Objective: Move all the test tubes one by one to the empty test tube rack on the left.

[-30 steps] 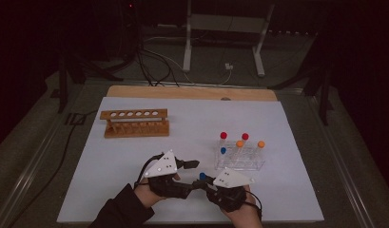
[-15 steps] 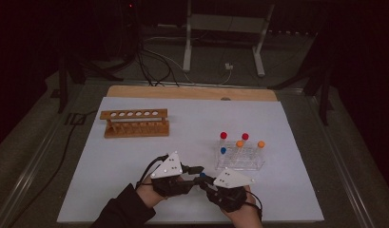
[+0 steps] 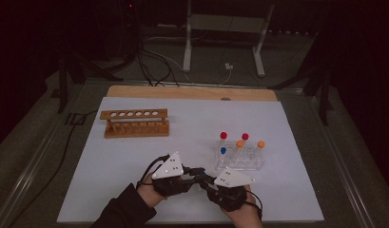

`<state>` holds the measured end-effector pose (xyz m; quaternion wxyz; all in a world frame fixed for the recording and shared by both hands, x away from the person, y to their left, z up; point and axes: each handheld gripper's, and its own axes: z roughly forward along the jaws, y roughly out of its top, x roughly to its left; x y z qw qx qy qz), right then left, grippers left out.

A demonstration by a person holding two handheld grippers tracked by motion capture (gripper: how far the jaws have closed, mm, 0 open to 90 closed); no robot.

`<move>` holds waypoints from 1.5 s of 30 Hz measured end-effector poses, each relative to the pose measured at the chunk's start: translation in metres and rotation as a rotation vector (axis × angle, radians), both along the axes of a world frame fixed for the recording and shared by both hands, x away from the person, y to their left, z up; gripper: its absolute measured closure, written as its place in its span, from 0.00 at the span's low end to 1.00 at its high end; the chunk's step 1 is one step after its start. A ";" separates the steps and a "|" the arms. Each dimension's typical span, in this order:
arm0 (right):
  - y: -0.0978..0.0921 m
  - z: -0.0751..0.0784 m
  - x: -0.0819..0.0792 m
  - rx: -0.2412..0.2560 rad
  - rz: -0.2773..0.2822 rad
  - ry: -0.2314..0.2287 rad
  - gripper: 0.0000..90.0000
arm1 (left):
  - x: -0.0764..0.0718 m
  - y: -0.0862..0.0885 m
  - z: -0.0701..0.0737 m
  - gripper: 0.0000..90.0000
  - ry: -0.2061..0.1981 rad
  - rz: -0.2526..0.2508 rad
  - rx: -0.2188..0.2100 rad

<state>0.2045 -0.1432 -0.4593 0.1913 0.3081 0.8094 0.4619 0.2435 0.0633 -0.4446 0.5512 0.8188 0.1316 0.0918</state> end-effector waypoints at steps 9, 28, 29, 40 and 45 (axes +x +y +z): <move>-0.005 -0.001 0.001 0.035 -0.038 -0.016 0.57 | 0.006 0.011 0.006 0.86 -0.024 0.052 0.003; -0.024 0.007 0.000 0.149 -0.103 -0.082 0.05 | 0.025 0.044 0.021 0.86 -0.055 0.155 -0.013; -0.025 0.008 0.000 0.155 -0.101 -0.080 0.03 | 0.027 0.046 0.022 0.86 -0.063 0.166 -0.010; -0.029 0.008 0.000 0.160 -0.096 -0.086 0.00 | 0.045 0.067 0.033 0.86 -0.074 0.264 -0.031; -0.030 0.008 0.000 0.159 -0.099 -0.088 0.00 | 0.053 0.073 0.042 0.86 -0.096 0.298 -0.034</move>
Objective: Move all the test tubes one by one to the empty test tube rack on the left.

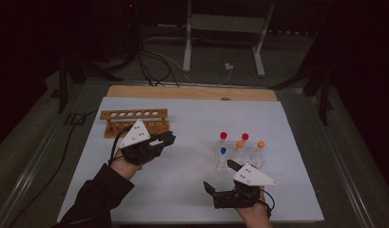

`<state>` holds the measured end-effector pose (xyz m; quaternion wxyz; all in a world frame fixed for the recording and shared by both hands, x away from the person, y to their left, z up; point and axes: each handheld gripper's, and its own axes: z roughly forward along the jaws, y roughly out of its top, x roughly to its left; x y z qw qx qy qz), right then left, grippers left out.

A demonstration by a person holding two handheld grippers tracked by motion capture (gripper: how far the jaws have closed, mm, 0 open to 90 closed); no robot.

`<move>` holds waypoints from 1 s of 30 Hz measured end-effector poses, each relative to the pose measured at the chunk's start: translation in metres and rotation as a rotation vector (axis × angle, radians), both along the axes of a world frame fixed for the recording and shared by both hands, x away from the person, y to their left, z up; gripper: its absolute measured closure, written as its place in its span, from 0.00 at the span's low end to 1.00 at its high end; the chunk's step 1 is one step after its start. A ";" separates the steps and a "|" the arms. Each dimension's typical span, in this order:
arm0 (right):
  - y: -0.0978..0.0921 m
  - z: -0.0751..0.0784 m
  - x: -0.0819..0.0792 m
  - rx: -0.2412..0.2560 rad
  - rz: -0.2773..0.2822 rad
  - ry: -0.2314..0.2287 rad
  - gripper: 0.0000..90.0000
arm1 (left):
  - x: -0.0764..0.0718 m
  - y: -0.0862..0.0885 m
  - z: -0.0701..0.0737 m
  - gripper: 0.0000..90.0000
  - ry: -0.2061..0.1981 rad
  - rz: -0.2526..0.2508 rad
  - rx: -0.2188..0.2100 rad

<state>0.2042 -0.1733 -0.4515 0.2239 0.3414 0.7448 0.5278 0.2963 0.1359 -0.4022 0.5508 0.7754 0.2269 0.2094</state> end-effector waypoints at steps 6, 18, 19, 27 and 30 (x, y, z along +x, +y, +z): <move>-0.003 0.002 0.000 0.010 -0.009 -0.010 0.00 | 0.012 0.008 0.008 0.86 -0.012 0.060 -0.008; -0.004 0.001 0.000 0.018 -0.009 -0.011 0.00 | 0.031 0.020 0.018 0.86 -0.043 0.146 -0.021; -0.004 0.001 0.000 0.018 -0.009 -0.011 0.00 | 0.032 0.021 0.020 0.86 -0.046 0.152 -0.025; -0.005 0.001 0.000 0.024 -0.004 -0.010 0.00 | 0.049 0.028 0.027 0.86 -0.062 0.213 -0.053; -0.005 0.000 -0.001 0.022 -0.004 -0.008 0.00 | 0.056 0.032 0.027 0.86 -0.057 0.244 -0.065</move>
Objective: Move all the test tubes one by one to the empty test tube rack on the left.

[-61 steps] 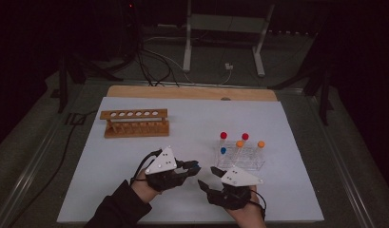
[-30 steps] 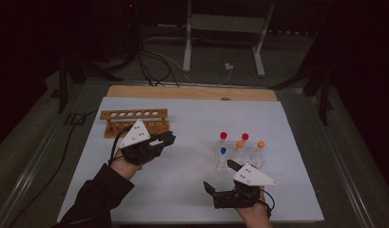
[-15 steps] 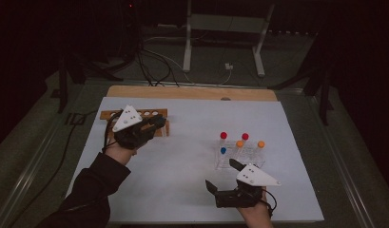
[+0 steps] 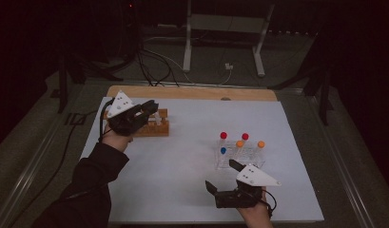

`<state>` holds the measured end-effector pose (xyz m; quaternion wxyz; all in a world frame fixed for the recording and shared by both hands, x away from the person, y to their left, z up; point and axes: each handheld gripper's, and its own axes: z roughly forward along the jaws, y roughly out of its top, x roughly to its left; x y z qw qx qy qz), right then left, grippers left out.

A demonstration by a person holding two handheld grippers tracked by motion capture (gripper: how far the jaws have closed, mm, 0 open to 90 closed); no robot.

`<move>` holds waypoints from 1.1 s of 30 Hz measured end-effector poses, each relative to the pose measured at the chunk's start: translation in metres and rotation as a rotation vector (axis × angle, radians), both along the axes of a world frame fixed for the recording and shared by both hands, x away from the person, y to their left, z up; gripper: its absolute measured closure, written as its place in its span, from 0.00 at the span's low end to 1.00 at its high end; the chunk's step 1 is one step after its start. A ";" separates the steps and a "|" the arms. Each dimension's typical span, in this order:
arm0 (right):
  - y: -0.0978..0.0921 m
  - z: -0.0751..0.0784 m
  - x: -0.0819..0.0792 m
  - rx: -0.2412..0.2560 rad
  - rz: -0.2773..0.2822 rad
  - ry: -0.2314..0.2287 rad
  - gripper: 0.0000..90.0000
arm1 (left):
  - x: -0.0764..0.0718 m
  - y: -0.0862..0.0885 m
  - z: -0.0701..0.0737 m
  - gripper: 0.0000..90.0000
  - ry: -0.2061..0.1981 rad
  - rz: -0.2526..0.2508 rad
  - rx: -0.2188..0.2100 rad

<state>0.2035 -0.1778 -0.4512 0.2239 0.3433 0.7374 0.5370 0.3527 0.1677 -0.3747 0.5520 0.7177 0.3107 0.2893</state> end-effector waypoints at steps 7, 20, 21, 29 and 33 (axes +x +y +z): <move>-0.003 0.000 -0.001 0.009 0.004 -0.002 0.00 | 0.018 0.004 0.002 0.86 -0.004 0.058 -0.017; -0.007 -0.001 0.000 0.015 -0.002 0.003 0.00 | 0.049 0.007 -0.015 0.86 0.000 0.147 -0.056; -0.007 -0.001 0.000 0.015 0.000 0.004 0.00 | 0.051 0.007 -0.017 0.86 0.003 0.158 -0.060; -0.009 -0.001 0.000 0.010 0.007 0.002 0.00 | 0.063 0.004 -0.040 0.86 0.012 0.182 -0.034; -0.010 -0.002 0.000 0.012 0.006 0.004 0.00 | 0.068 0.003 -0.053 0.86 0.044 0.189 -0.037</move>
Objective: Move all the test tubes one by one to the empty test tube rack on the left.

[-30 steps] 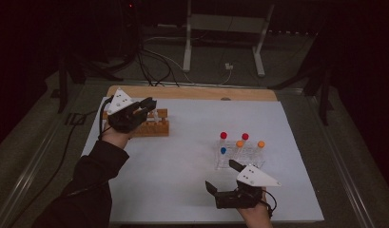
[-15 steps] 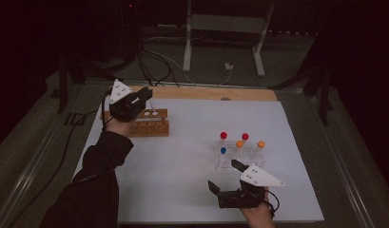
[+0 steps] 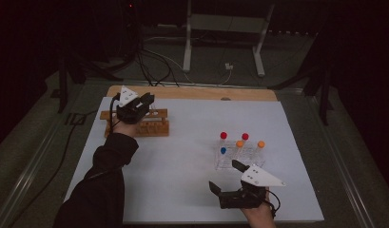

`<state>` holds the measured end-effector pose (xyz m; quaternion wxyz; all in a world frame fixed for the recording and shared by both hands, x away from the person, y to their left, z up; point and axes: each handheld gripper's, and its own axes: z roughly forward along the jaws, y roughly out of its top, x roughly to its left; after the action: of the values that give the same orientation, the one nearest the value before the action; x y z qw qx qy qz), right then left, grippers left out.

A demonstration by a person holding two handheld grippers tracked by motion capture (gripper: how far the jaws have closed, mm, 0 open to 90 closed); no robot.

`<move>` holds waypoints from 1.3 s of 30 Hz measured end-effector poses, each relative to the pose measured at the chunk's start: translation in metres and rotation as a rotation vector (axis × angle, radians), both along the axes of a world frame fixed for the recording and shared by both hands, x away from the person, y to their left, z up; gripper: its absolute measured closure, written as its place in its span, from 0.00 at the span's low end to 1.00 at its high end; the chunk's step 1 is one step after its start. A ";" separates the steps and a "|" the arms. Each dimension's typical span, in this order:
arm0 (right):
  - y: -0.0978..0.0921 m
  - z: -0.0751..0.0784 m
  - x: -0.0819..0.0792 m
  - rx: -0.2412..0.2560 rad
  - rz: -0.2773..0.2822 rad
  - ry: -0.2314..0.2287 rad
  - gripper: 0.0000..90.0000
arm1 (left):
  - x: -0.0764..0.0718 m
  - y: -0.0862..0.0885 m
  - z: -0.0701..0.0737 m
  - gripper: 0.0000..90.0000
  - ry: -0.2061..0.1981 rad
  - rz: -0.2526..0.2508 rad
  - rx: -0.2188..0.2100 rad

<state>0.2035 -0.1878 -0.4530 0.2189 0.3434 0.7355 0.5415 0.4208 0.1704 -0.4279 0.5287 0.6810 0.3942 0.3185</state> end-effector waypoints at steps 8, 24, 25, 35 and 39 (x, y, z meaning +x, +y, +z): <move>-0.001 -0.001 0.001 0.005 -0.002 0.005 0.00 | 0.006 -0.003 -0.018 0.86 0.053 0.005 -0.024; -0.004 -0.001 0.002 0.016 0.000 0.015 0.00 | 0.013 -0.006 -0.037 0.86 0.110 0.008 0.012; -0.004 -0.001 0.002 0.017 0.000 0.016 0.00 | 0.013 -0.007 -0.037 0.86 0.113 0.009 0.014; -0.005 0.000 0.003 0.023 -0.007 0.010 0.00 | 0.010 -0.007 -0.031 0.64 0.136 -0.032 0.041; -0.007 0.001 0.003 0.020 -0.018 0.007 0.00 | 0.001 -0.008 -0.022 0.42 0.127 -0.042 0.041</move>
<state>0.2069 -0.1945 -0.4519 0.2176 0.3539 0.7277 0.5458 0.4216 0.1627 -0.4495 0.4953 0.7185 0.4059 0.2713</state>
